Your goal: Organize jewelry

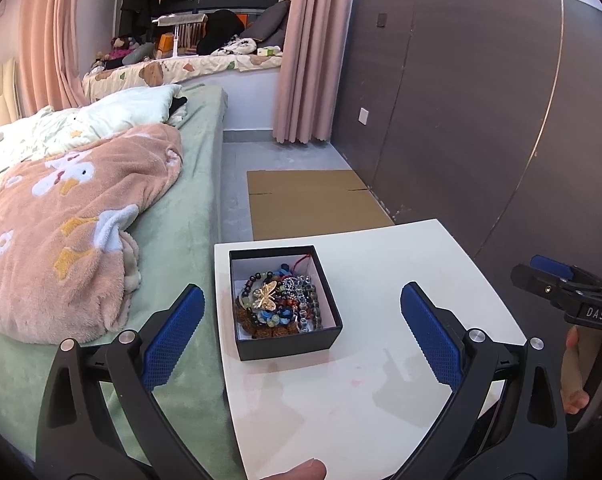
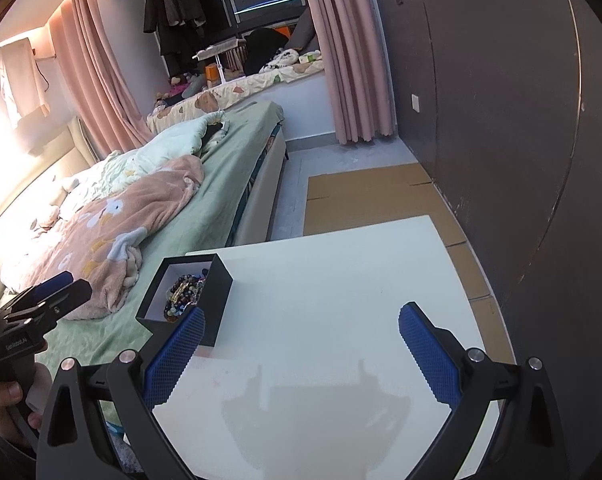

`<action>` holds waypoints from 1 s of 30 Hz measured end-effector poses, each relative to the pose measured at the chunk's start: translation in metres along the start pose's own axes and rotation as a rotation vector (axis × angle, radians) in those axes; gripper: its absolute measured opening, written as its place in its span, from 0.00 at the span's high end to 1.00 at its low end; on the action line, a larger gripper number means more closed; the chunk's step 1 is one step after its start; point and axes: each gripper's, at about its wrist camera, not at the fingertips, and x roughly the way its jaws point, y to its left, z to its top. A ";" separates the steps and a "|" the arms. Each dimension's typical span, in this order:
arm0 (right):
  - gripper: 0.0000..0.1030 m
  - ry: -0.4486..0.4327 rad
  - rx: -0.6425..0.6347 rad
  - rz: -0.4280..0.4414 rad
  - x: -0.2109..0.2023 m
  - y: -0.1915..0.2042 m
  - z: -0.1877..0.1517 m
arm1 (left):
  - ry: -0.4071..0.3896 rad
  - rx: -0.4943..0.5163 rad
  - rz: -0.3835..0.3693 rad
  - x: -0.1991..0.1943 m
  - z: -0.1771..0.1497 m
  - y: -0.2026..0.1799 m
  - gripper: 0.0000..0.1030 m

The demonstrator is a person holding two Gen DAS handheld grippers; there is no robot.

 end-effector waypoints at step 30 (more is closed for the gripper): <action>0.07 -0.013 -0.020 0.010 -0.002 0.007 0.000 | -0.016 0.000 0.024 -0.003 0.000 0.001 0.05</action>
